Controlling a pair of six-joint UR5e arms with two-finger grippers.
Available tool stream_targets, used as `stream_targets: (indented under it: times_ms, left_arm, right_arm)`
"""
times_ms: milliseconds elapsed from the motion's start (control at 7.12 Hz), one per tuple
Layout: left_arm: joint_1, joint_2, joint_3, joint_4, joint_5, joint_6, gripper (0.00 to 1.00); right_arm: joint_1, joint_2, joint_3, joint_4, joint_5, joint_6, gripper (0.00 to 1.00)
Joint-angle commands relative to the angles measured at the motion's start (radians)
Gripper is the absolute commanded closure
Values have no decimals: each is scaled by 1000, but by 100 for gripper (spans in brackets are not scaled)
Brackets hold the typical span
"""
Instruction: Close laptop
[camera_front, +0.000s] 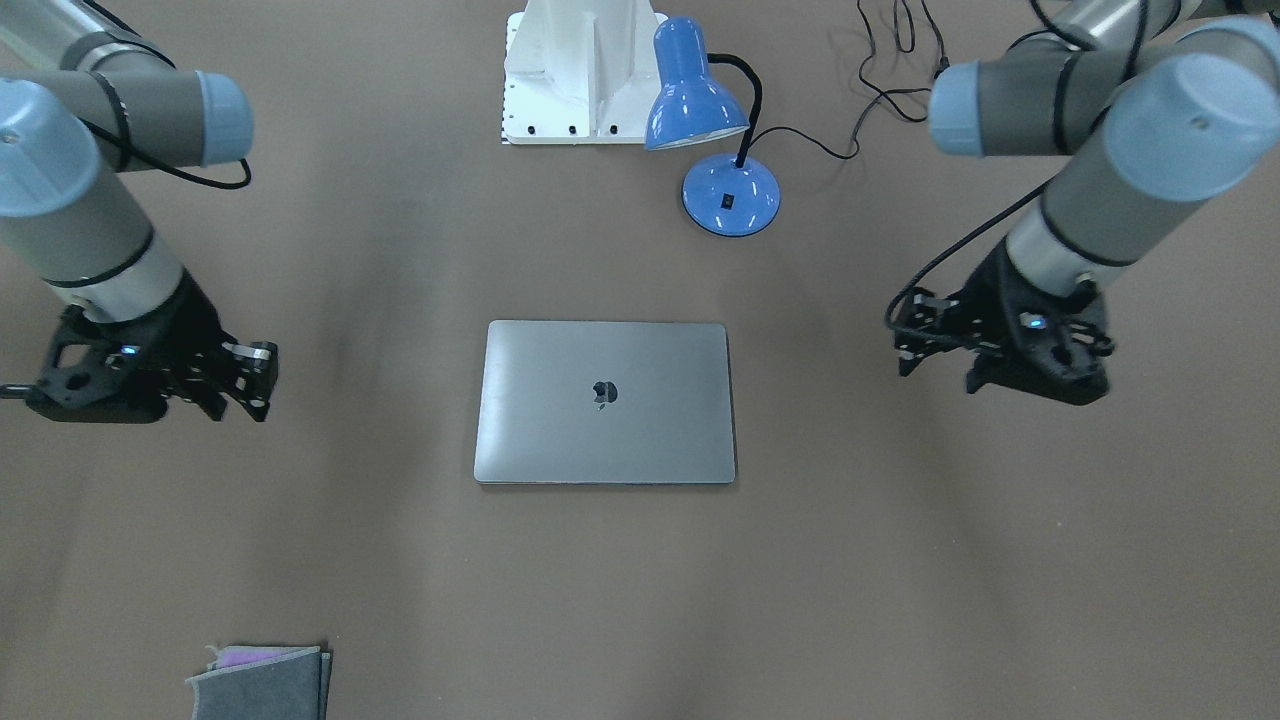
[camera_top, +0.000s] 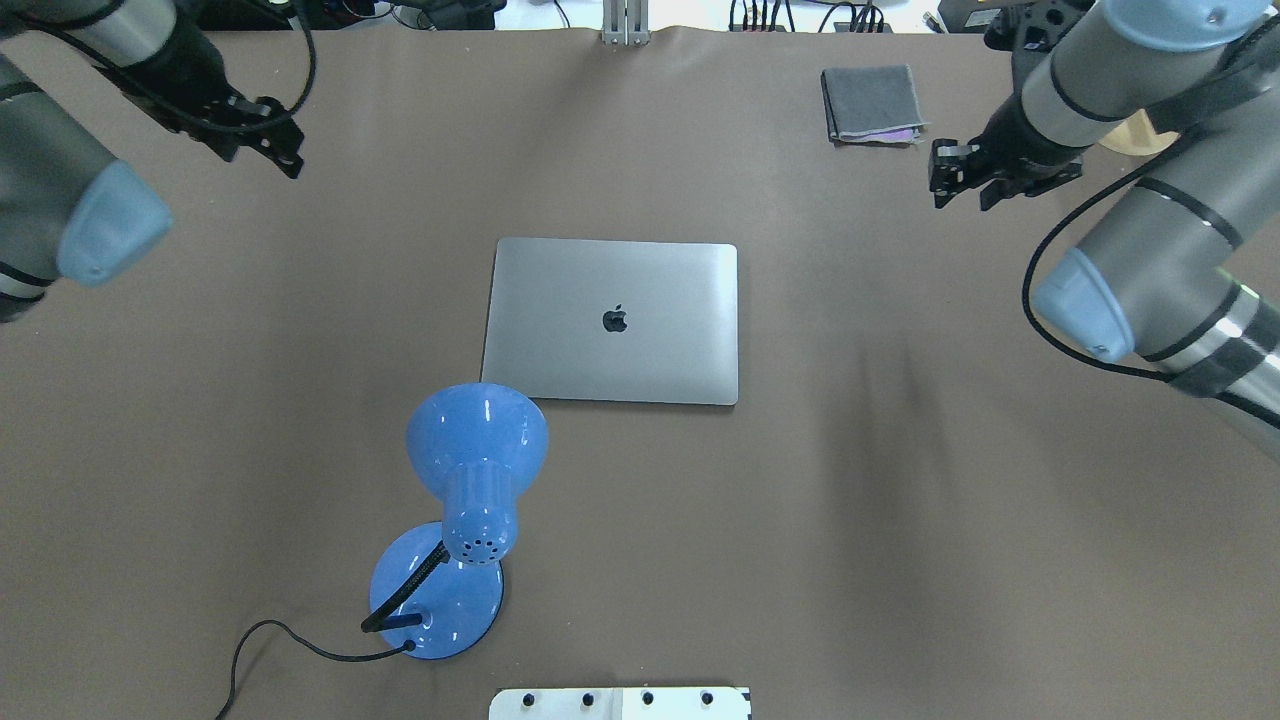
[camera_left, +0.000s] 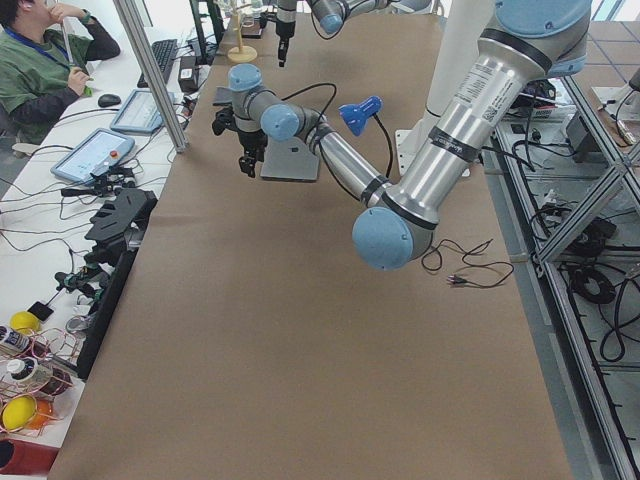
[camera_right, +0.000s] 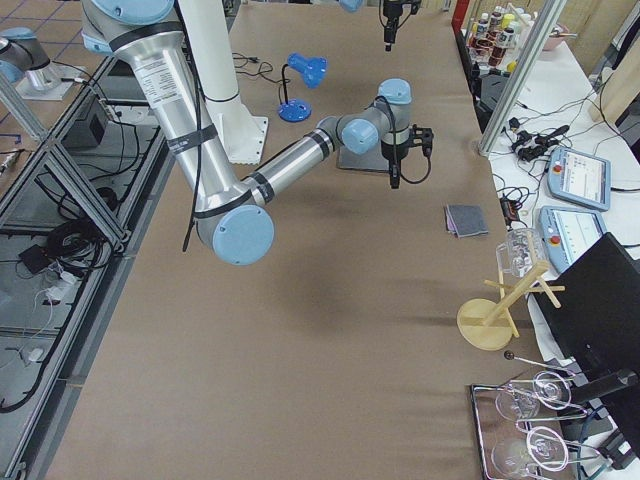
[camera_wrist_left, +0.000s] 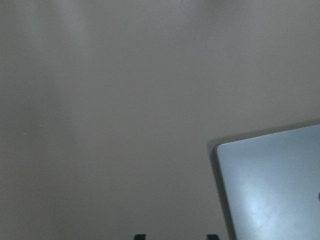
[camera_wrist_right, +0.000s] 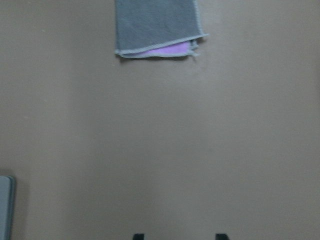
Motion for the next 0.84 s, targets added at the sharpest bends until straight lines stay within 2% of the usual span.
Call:
stream_targets:
  times_ms: [0,281,421,702]
  left_arm:
    - [-206,141,-32,100,-68,373,2]
    - [-366,267,33,100,-87,631,2]
    - [-433,328,72,83,-88,668,2]
    - [-469,462,87,66,-75,751,2]
  right_arm:
    - [150,-259,140,-24,76,-282,0]
    - [335,-454,155,-24,79,-595,0]
    - [423,-520,136,-32,79,-806,0]
    - [525,-666,116,-26,109,-885,0]
